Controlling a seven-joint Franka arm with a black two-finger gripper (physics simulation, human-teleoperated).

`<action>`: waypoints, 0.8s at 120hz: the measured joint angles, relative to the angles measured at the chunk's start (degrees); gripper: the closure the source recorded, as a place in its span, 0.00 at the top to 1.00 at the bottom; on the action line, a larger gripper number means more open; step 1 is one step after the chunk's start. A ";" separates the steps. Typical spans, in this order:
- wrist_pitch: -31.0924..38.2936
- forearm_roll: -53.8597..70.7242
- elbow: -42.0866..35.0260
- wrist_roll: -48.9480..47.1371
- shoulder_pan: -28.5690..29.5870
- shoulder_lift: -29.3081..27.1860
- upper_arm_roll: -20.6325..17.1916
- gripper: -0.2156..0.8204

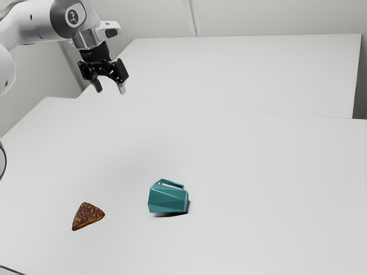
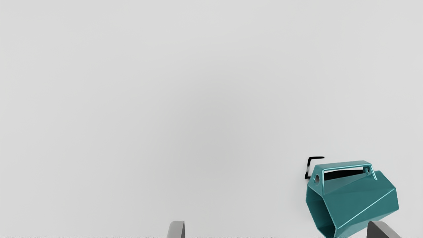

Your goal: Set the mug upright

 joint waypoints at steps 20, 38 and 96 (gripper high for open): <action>-0.32 0.01 0.00 -0.20 0.01 -0.01 0.00 0.79; -0.48 -0.03 -1.47 -0.36 0.06 -0.55 0.00 0.79; 9.39 -21.77 -36.35 2.36 0.15 -16.98 2.55 0.79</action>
